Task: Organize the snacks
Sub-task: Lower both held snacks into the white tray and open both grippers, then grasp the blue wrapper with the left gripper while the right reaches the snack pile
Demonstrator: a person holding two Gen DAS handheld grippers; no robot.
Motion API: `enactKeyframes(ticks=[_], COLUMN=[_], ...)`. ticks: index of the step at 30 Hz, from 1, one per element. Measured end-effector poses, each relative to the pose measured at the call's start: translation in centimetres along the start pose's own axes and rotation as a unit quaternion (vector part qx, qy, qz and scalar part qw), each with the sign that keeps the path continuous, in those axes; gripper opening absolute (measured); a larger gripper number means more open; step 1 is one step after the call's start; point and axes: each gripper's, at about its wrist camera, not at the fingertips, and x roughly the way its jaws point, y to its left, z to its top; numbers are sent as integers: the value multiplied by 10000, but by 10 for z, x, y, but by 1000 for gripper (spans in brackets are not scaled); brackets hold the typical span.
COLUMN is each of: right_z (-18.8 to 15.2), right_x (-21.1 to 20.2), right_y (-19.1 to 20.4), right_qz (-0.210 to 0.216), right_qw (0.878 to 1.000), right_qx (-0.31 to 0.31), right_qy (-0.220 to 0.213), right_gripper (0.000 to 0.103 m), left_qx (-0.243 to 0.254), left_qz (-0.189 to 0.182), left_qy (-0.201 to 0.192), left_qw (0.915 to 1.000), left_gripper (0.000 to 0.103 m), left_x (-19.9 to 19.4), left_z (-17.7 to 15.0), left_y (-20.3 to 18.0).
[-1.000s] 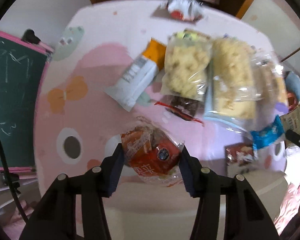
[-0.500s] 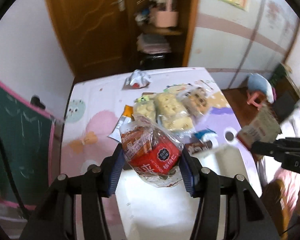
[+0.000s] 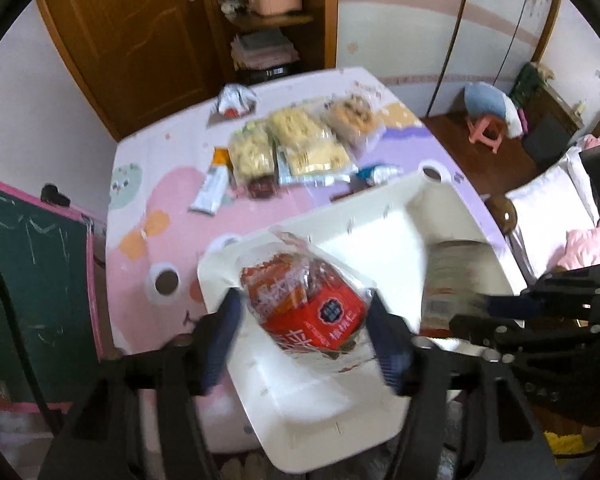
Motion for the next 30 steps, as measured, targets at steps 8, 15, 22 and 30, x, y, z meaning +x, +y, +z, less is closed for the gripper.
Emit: enactKeyframes(ticks=[8,15,22,30], right_z=[-11,-14,-13,-15], right_x=[-11,-36,-55,-70], right_y=[6,15,21,23], right_qz=[-654,-780,-773,-726], right_qw=[9977,9956,9938,9923], right_qx=[79,3,-12,89], right_qy=[-172,-510,-800,-1001], right_gripper=[37,37,37,37], left_qx=[-74,14,187,297], left_qz=[-97,67,319,544], left_qy=[-78,-434,-658,-913], left_qw=[9999,9990,9971,9939], left_gripper=[85,85,85,85], left_x=[-17,-43,-66,-88], left_z=[-6,-5,-5,-6], left_y=[2,-1,-5,-9])
